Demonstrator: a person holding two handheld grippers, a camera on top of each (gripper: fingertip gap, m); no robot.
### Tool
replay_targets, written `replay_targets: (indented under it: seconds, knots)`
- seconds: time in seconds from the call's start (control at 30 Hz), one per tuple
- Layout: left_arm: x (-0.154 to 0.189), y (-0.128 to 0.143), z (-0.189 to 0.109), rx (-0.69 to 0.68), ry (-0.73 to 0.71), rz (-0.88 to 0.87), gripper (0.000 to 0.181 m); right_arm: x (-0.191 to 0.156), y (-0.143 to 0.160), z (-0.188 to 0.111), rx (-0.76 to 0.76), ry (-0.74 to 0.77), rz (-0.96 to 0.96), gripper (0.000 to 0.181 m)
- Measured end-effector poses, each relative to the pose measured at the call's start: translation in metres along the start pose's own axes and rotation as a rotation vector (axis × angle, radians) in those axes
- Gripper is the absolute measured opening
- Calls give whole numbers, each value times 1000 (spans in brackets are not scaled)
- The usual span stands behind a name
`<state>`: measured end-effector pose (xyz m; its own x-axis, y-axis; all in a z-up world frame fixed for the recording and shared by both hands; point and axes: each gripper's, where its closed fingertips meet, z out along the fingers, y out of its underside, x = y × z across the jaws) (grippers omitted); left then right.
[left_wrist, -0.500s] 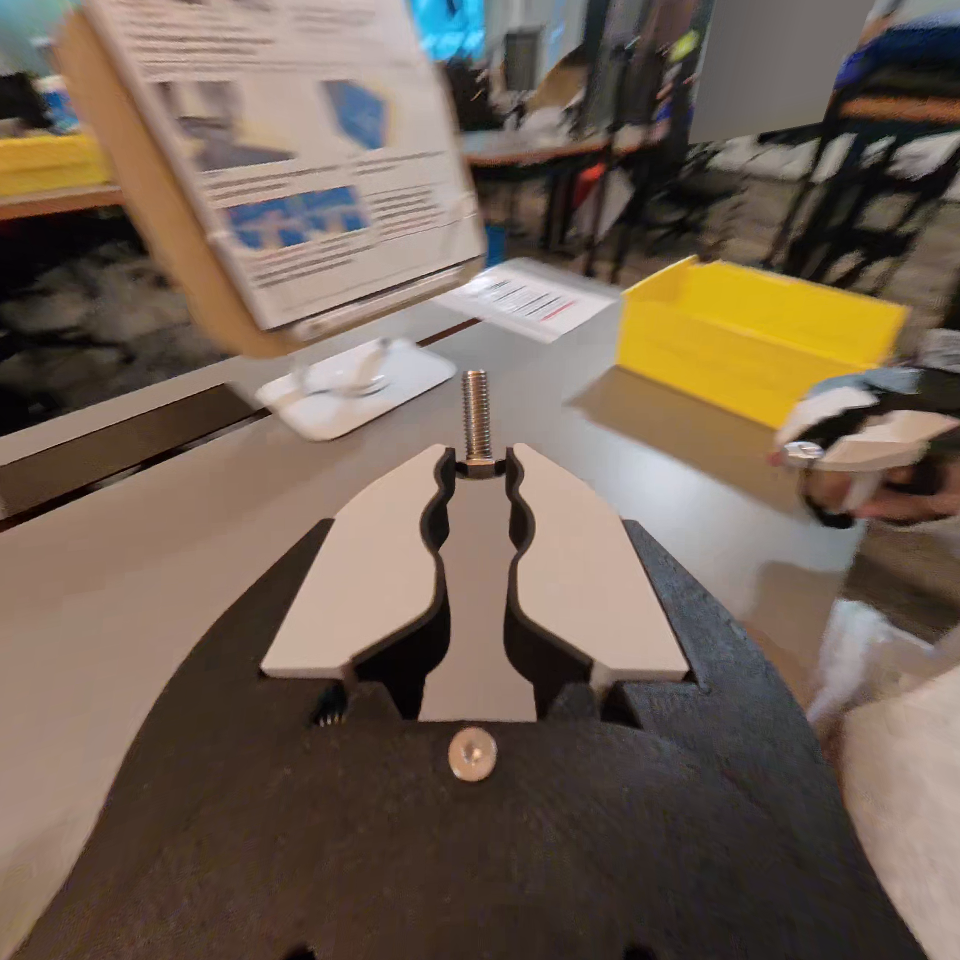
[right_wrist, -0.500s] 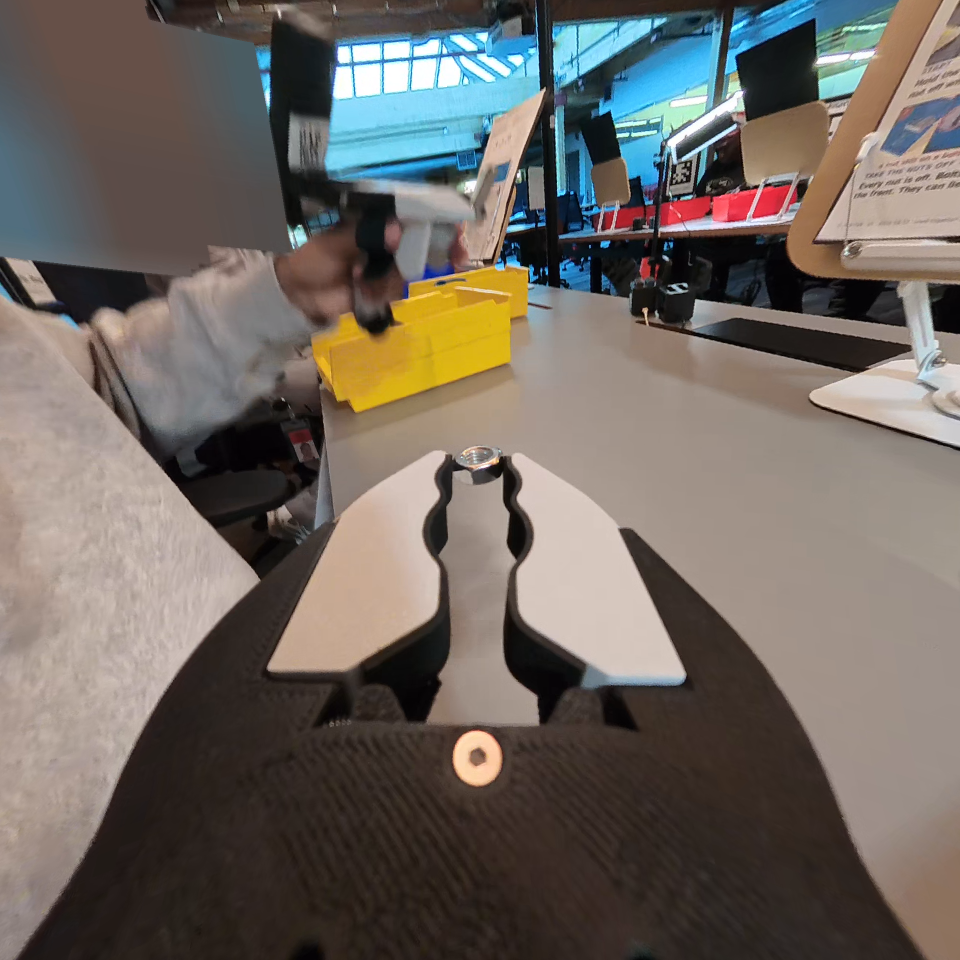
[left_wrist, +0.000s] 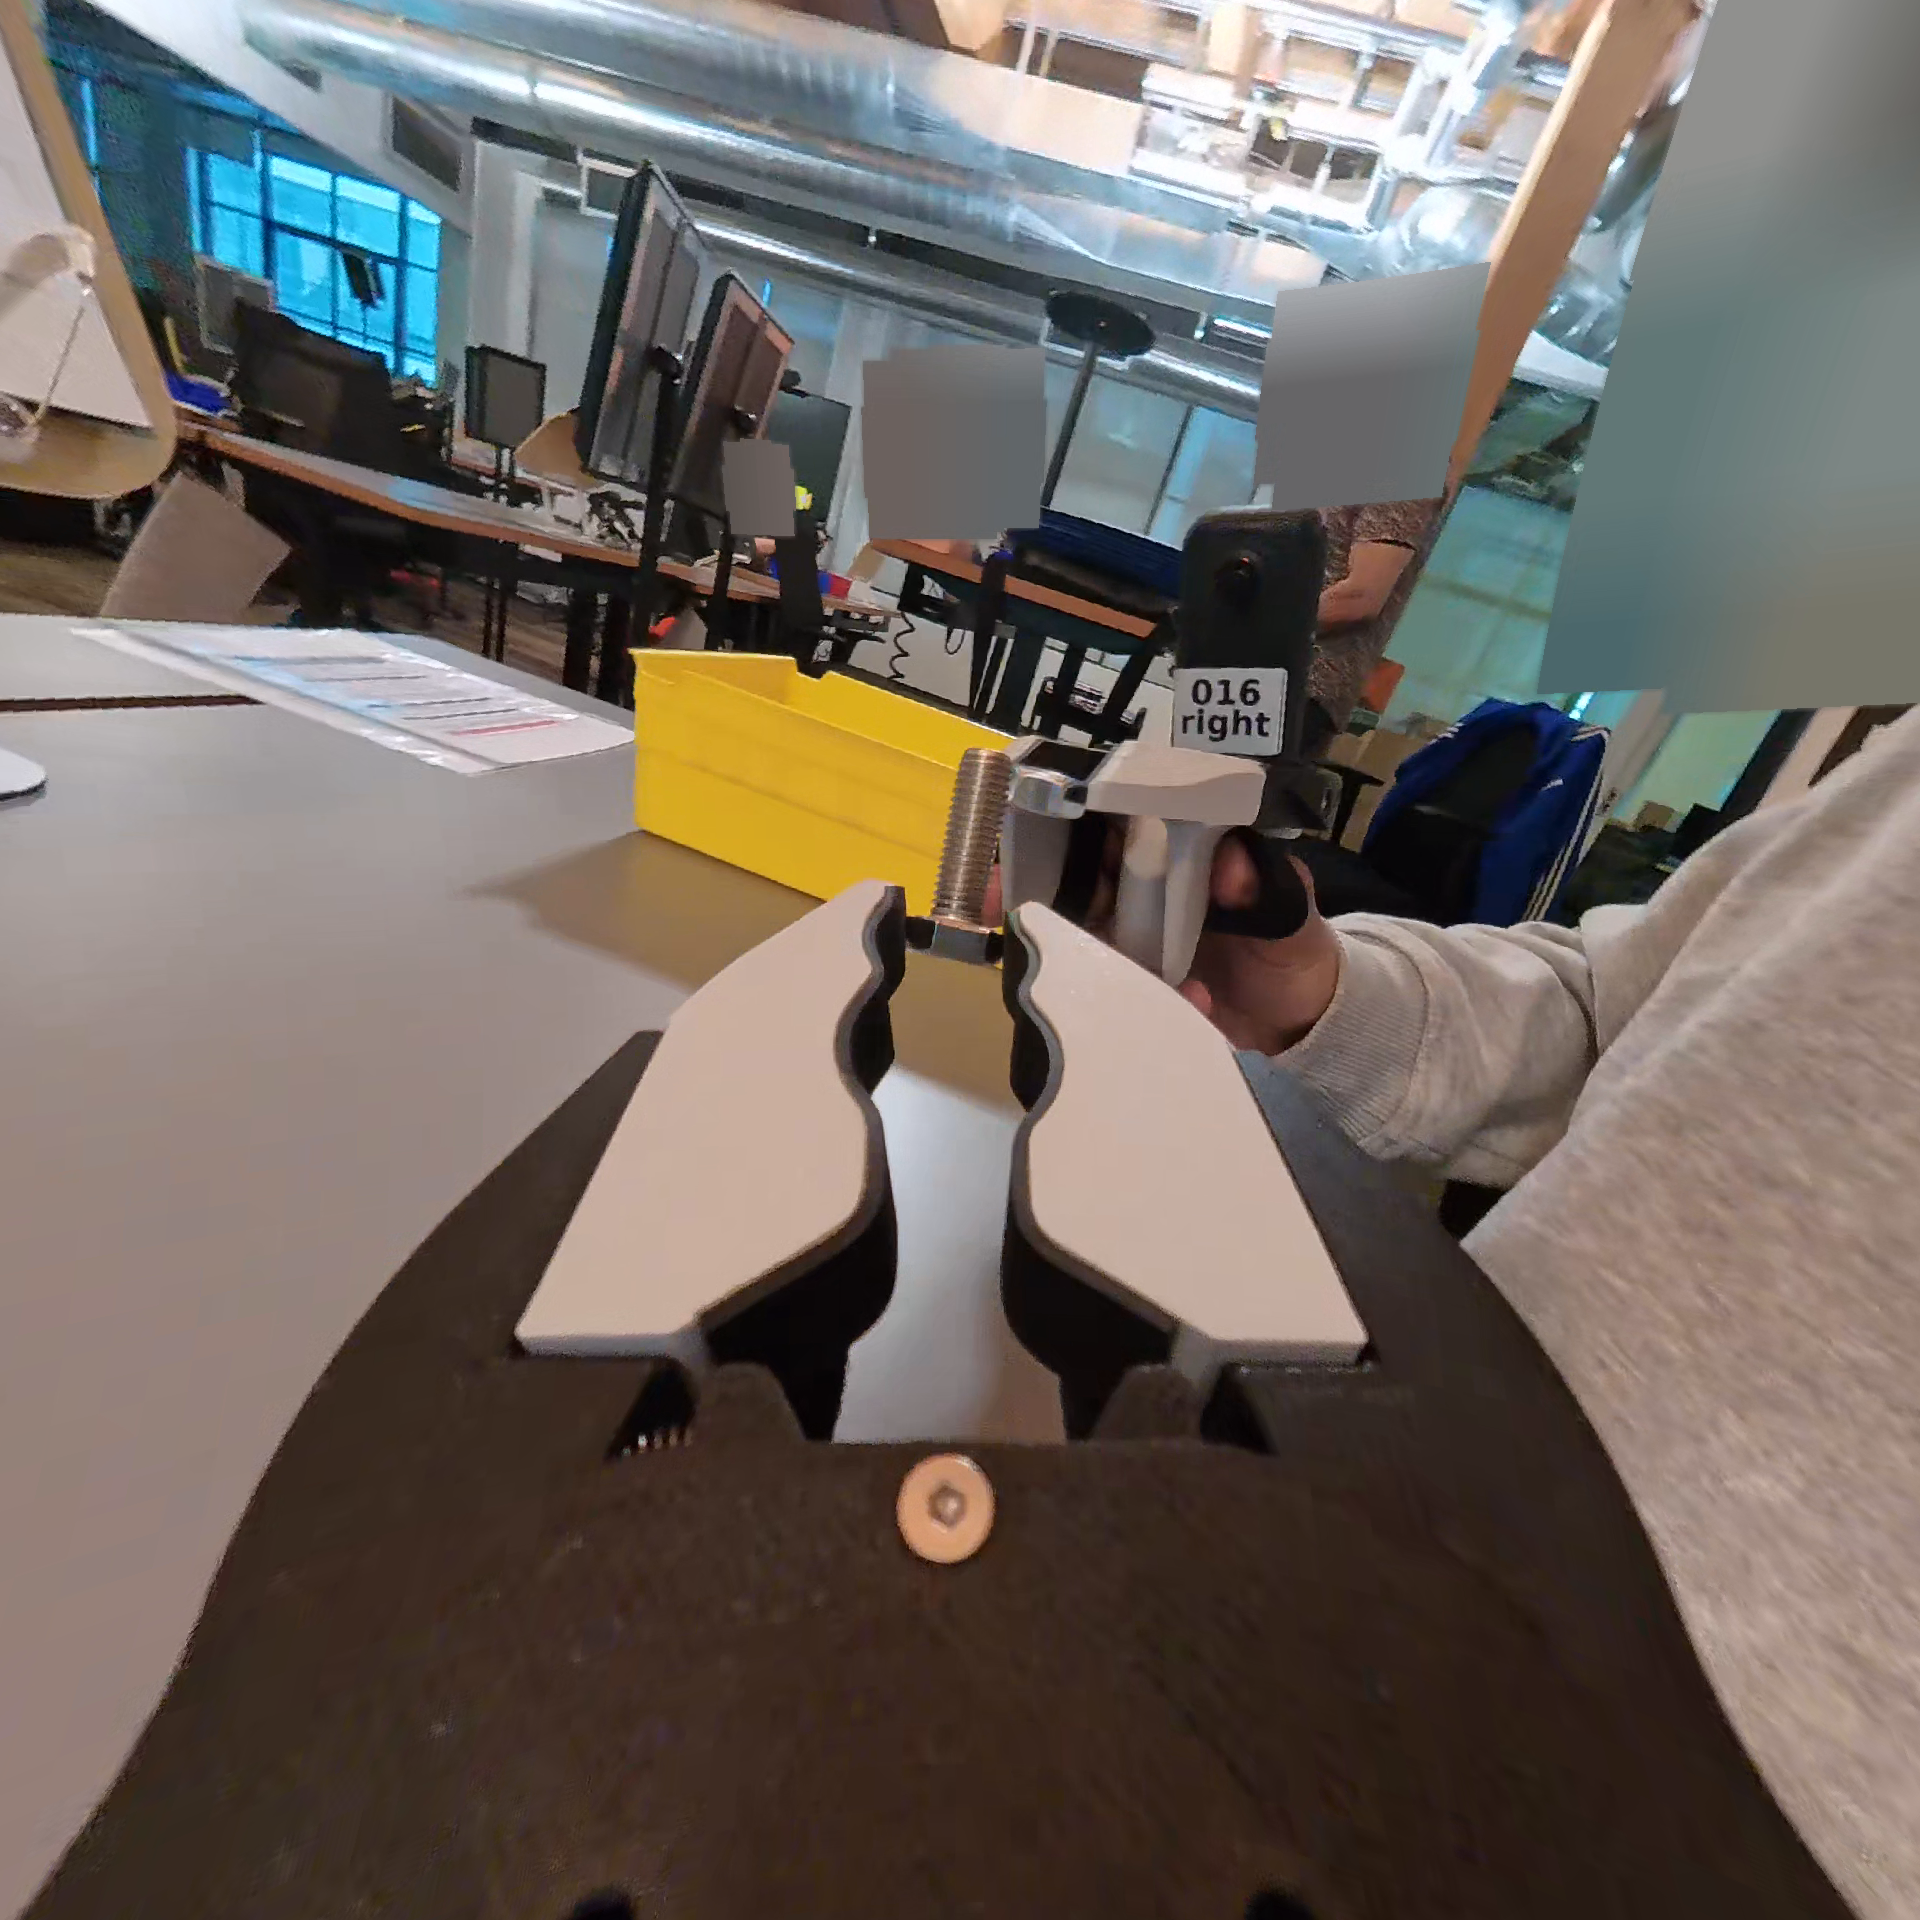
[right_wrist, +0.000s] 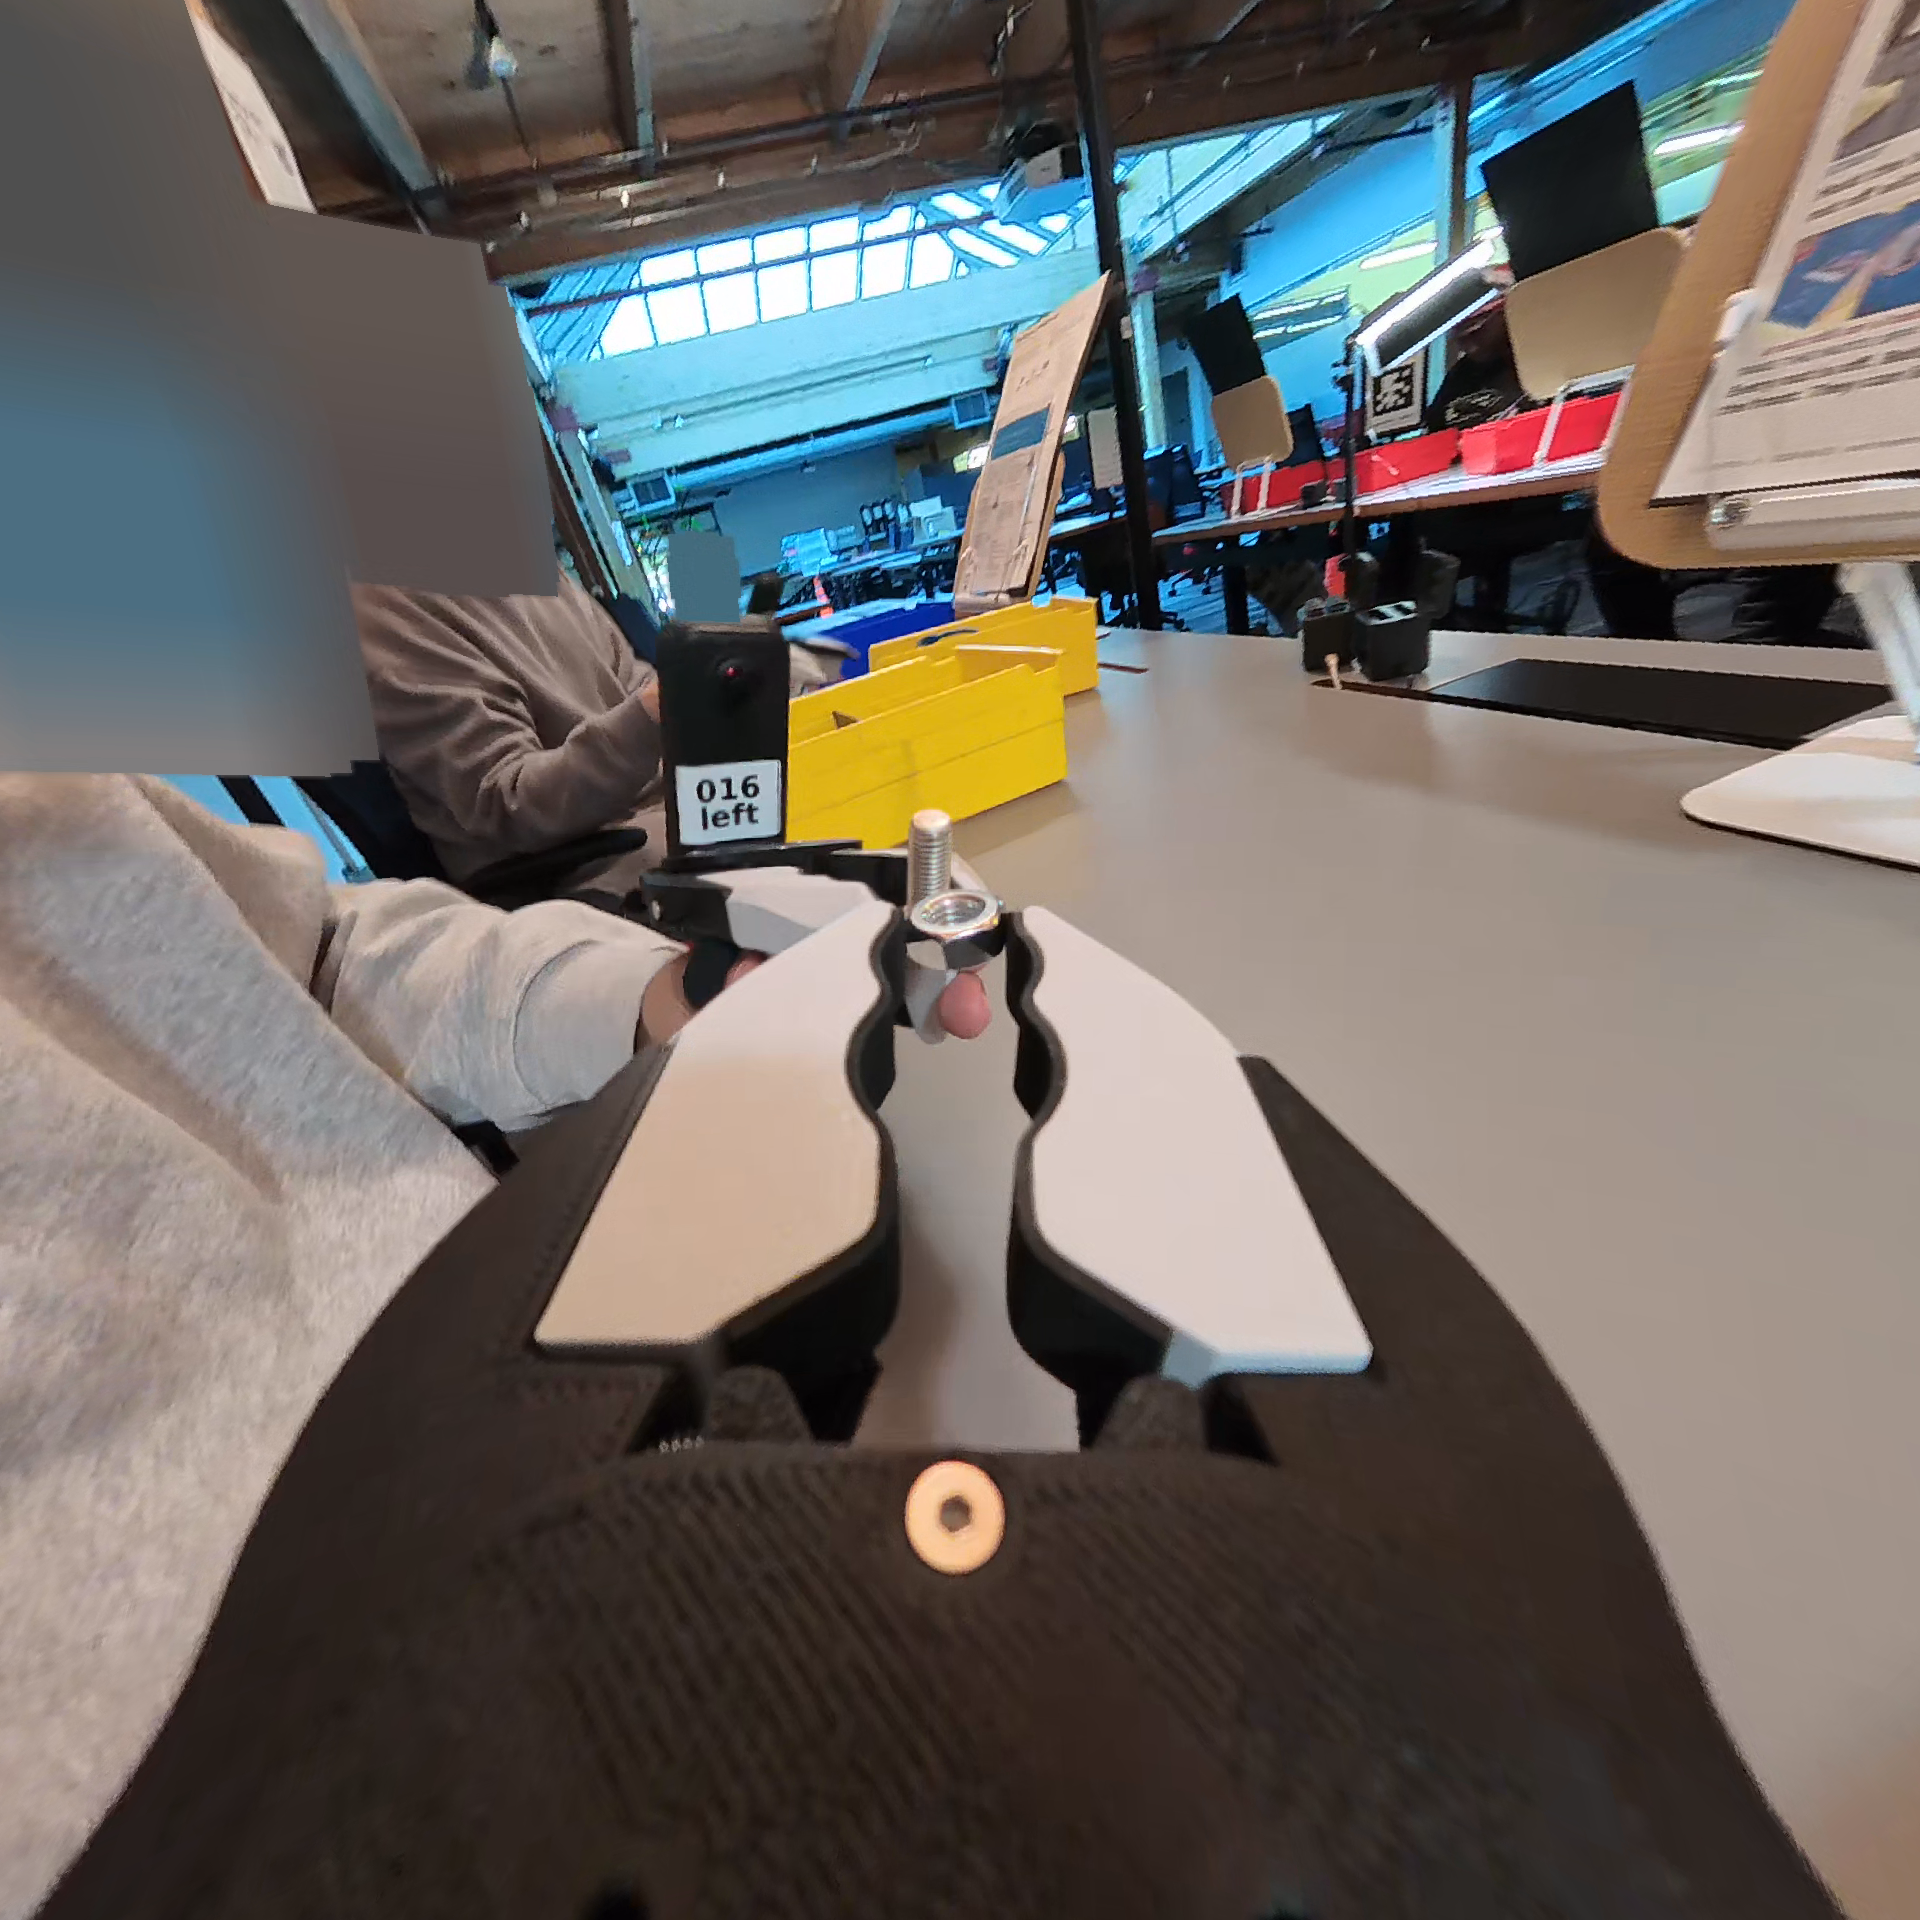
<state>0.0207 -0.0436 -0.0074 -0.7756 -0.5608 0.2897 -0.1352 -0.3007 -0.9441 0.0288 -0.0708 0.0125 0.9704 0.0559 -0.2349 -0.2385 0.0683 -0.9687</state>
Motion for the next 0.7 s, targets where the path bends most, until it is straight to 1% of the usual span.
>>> replay_targets:
  seconds: [0.17,0.4,0.57,0.7]
  knots:
    - [2,5,-3,7,46,-48,18,-9,6,9,-18,-27,-11,18]
    - [10,0,-7,39,118,-84,18,-10,8,15,1,-55,40,18]
    - [14,1,-6,40,147,-92,18,-8,12,16,-13,-52,53,18]
    - [17,3,-5,30,159,-97,18,-14,16,19,-28,-70,44,18]
